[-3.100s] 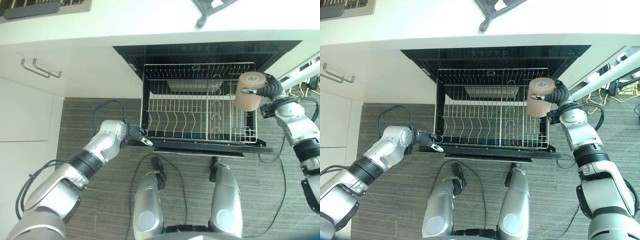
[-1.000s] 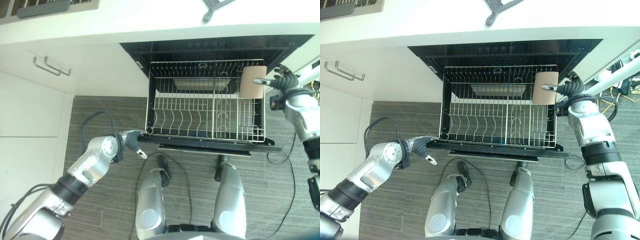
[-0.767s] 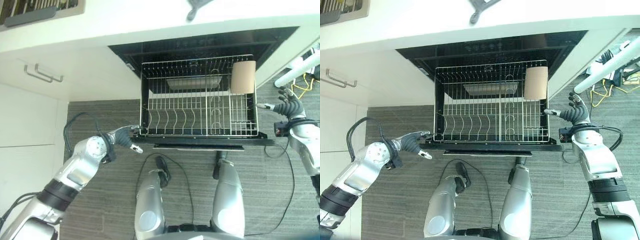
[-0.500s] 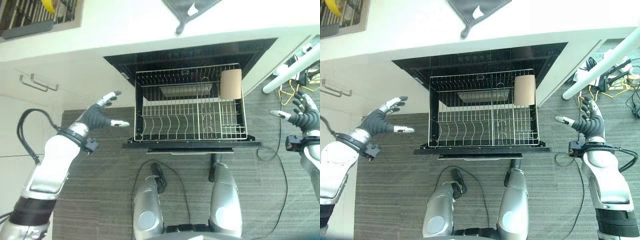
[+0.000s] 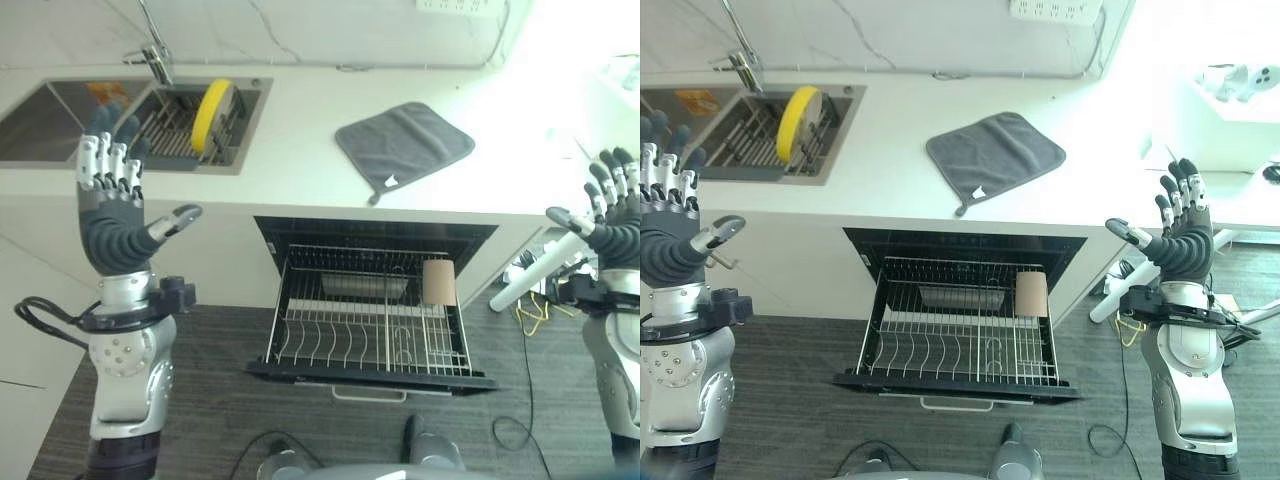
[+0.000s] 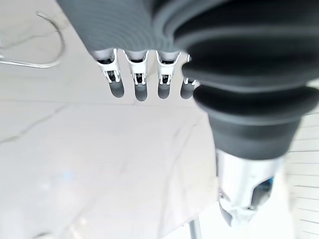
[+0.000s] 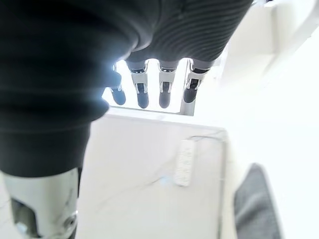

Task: Place the dishes in the dishwasher.

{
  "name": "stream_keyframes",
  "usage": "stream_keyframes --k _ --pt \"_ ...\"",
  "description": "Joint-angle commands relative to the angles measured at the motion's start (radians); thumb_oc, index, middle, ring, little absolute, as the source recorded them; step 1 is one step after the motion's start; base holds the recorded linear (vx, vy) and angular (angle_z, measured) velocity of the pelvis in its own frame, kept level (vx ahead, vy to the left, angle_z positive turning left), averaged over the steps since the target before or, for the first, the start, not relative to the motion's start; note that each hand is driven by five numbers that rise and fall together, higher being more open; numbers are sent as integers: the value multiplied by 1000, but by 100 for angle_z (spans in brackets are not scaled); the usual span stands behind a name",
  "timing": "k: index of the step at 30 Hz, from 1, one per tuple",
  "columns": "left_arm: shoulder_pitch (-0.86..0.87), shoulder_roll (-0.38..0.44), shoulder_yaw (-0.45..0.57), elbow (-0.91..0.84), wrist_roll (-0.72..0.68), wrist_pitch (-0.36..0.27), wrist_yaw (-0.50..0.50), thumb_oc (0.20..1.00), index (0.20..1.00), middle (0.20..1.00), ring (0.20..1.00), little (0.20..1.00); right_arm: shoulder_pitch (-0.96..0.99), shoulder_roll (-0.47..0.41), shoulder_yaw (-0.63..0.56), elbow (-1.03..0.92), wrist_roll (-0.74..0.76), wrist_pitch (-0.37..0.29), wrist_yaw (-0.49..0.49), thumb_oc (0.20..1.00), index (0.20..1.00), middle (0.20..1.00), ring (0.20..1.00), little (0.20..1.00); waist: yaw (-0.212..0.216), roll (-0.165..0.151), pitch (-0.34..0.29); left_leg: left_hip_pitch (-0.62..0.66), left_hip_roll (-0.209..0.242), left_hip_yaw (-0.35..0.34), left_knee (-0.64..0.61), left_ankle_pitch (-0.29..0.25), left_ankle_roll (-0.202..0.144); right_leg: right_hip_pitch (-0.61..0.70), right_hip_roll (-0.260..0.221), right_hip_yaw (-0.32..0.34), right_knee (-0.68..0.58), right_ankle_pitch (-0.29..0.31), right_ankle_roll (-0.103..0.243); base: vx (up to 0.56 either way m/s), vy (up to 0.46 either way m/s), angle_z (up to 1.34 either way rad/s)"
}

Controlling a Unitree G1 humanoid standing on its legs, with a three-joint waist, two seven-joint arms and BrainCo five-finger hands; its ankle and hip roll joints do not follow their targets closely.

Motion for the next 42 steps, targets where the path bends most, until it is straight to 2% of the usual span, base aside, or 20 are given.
stream_keyframes --k 1,5,8,9,11,13,14,16,17,18,21,22,24,26,29,35,36,40,41,42 --pt "-32 68 26 -33 -12 -47 28 1000 1000 1000 1000 1000 -58 -29 -40 -72 -3 -97 1 1000 1000 1000 1000 1000 6 -25 31 1 -8 -4 -72 48 17 88 20 19 -81 -73 -31 91 -126 -8" --pt "11 52 49 -29 -72 -32 -21 1000 1000 1000 1000 1000 -21 -57 -63 -86 29 -107 81 1000 1000 1000 1000 1000 8 -14 7 21 -3 12 -65 60 4 147 31 4 -122 -77 -47 92 -81 -3" --pt "41 34 60 -50 -118 -28 -88 1000 1000 1000 1000 1000 -48 -117 -82 -62 24 -82 77 1000 1000 1000 1000 1000 32 -18 24 -25 -15 -77 74 26 1 168 18 31 -121 -84 -54 18 219 10" --pt "48 35 50 -56 -109 -14 -97 1000 1000 1000 1000 1000 -86 -139 -77 -44 38 -84 76 1000 1000 1000 1000 1000 32 -16 22 -5 34 -108 71 50 -17 170 6 55 -125 -78 -45 39 644 -12" --pt "40 34 36 -55 -105 -10 -106 1000 1000 1000 1000 1000 -102 -156 -81 -41 49 -84 61 1000 1000 1000 1000 1000 27 -17 21 16 61 -131 51 59 -24 167 -15 81 -123 -69 -28 24 658 -25" --pt "25 50 31 -51 -111 -10 -132 1000 1000 1000 1000 1000 -107 -177 -96 -41 62 -93 31 1000 1000 1000 1000 1000 11 -18 27 33 47 -118 56 -22 -9 149 -76 113 -104 -47 25 5 745 -35" --pt "2 70 31 -45 -138 1 -160 1000 1000 1000 1000 1000 -90 -167 -113 -40 44 -118 13 1000 1000 1000 1000 1000 1 -23 35 36 29 -76 72 -56 6 138 -127 108 -86 -23 59 30 869 -29" --pt "-25 88 31 -42 -174 38 -200 1000 1000 1000 1000 1000 -37 -127 -150 -64 32 -150 15 1000 1000 1000 1000 1000 -3 -44 55 24 -44 -59 109 -98 24 117 -233 88 -86 151 86 21 694 11" --pt "-40 103 30 -47 -174 57 -207 1000 1000 1000 1000 1000 -23 -92 -153 -79 24 -157 21 1000 1000 1000 1000 1000 -2 -55 66 37 -80 -31 94 -110 33 80 -291 53 -91 281 108 -38 483 44" --pt "-40 113 31 -50 -174 61 -206 1000 1000 1000 1000 1000 -27 -79 -145 -79 19 -156 27 1000 1000 1000 1000 1000 3 -59 71 55 -95 -5 72 -112 38 51 -307 20 -73 320 119 -78 696 6" --pt "-59 131 4 -45 -160 69 -215 1000 1000 1000 1000 1000 -19 -93 -124 -74 23 -182 -22 1000 1000 1000 1000 1000 -6 -29 42 94 -144 -4 -106 -34 94 36 -86 9 69 90 56 -69 602 -35" --pt "-59 124 -8 -38 -138 63 -193 1000 1000 1000 1000 1000 -2 -91 -129 -79 37 -195 -5 1000 1000 1000 1000 1000 -16 -26 37 116 -164 3 -148 -25 109 34 -23 -8 126 42 47 -68 380 2" --pt "-70 119 -28 -34 -131 68 -172 1000 1000 1000 1000 1000 4 -97 -130 -83 31 -186 -4 1000 1000 1000 1000 1000 -24 -26 28 113 -178 -10 -158 -17 121 42 45 6 126 -5 28 -45 126 3" --pt "-90 119 -55 -24 -144 78 -168 1000 1000 1000 1000 1000 8 -129 -141 -66 44 -192 -17 1000 1000 1000 1000 1000 -27 -37 -5 88 -201 -36 -158 -10 117 96 140 29 -13 -65 -28 -42 -125 3" --pt "-79 112 -51 -22 -149 70 -163 1000 1000 1000 1000 1000 13 -136 -139 -60 59 -196 -14 1000 1000 1000 1000 1000 -31 -32 -21 85 -193 -20 -158 1 106 135 162 49 -102 -72 -46 -40 -191 4" --pt "-84 108 -58 -14 -171 82 -161 1000 1000 1000 1000 1000 2 -133 -127 -58 47 -180 -2 1000 1000 1000 1000 1000 -43 -22 -24 62 -171 47 -99 14 84 170 174 51 -130 -83 -76 -44 -222 -12" --pt "-71 97 -48 -23 -186 76 -186 1000 1000 1000 1000 1000 -1 -144 -146 -53 33 -170 9 1000 1000 1000 1000 1000 -44 -27 -10 5 -150 74 21 -5 75 172 161 45 -107 -98 -86 -105 -189 3" --pt "-44 83 -32 -37 -201 60 -195 1000 1000 1000 1000 1000 -15 -151 -149 -52 42 -159 37 1000 1000 1000 1000 1000 -49 -32 -9 18 -64 97 23 14 59 183 148 32 -100 -114 -95 -6 17 8" --pt "-37 81 -30 -34 -207 52 -193 1000 1000 1000 1000 1000 -13 -155 -148 -54 45 -157 49 1000 1000 1000 1000 1000 -54 -29 -15 35 -37 95 -7 45 47 184 148 35 -104 -114 -97 98 285 16" --pt "-28 77 -30 -36 -201 45 -186 1000 1000 1000 1000 1000 -5 -172 -155 -59 66 -150 71 1000 1000 1000 1000 1000 -58 -22 -25 58 25 64 -79 132 9 185 148 50 -113 -117 -96 83 267 9"
